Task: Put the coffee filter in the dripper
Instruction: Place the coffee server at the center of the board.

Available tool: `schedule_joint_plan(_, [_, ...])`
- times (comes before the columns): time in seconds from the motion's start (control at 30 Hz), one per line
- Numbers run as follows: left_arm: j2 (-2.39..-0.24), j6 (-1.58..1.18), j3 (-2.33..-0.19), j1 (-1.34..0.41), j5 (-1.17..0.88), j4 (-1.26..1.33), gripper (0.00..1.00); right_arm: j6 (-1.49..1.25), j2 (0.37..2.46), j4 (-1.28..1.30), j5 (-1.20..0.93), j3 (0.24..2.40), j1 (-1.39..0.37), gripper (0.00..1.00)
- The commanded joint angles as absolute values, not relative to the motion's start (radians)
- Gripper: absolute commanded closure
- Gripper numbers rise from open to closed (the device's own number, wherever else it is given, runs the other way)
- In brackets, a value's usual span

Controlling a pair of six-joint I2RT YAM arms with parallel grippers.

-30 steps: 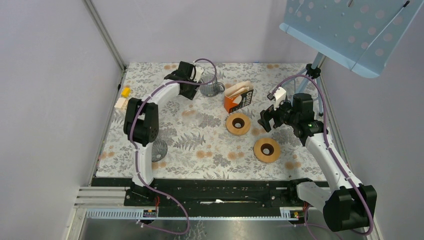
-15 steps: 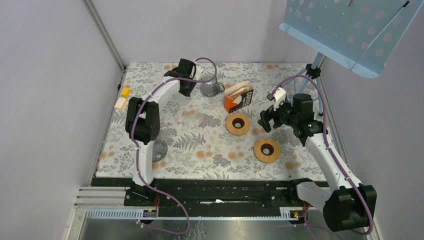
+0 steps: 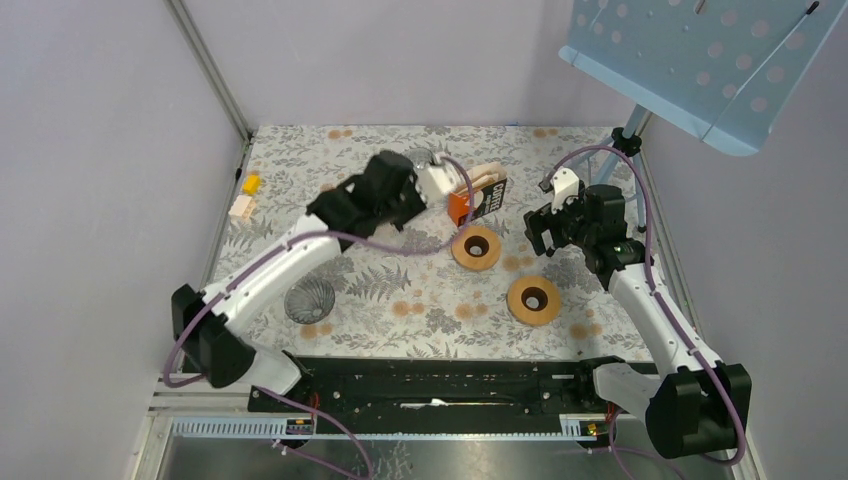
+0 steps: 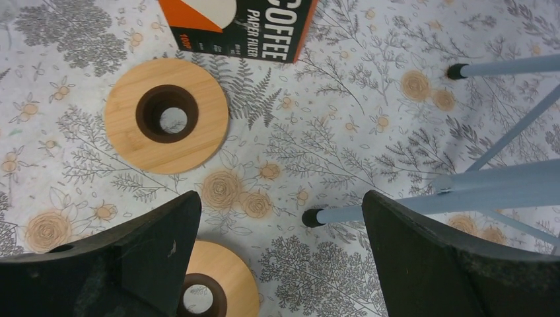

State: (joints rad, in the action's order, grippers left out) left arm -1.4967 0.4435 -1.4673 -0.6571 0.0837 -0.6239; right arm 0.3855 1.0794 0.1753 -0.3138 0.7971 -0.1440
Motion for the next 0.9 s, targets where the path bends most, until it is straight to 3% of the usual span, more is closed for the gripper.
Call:
schedule_joint_plan(0.0, [-1.413, 0.481, -1.307, -0.813, 0.098, -0.627, 1.0, 0.356, 1.097, 0.114, -0.219, 0.804, -0.147, 0.02])
schedule_joint_plan(0.23, [-1.352, 0.485, -1.055, -1.019, 0.136, -0.465, 1.0, 0.336, 1.09, 0.11, -0.223, 0.807, -0.122, 0.02])
schedule_joint_plan(0.53, [-1.404, 0.44, -0.917, -1.067, 0.101, -0.313, 1.0, 0.402, 1.074, 0.197, -0.367, 0.823, -0.101, 0.02])
schedule_joint_plan(0.87, [-1.439, 0.433, -0.822, -1.1, 0.128, -0.148, 0.97, 0.481, 1.058, 0.312, -0.348, 0.81, -0.101, 0.02])
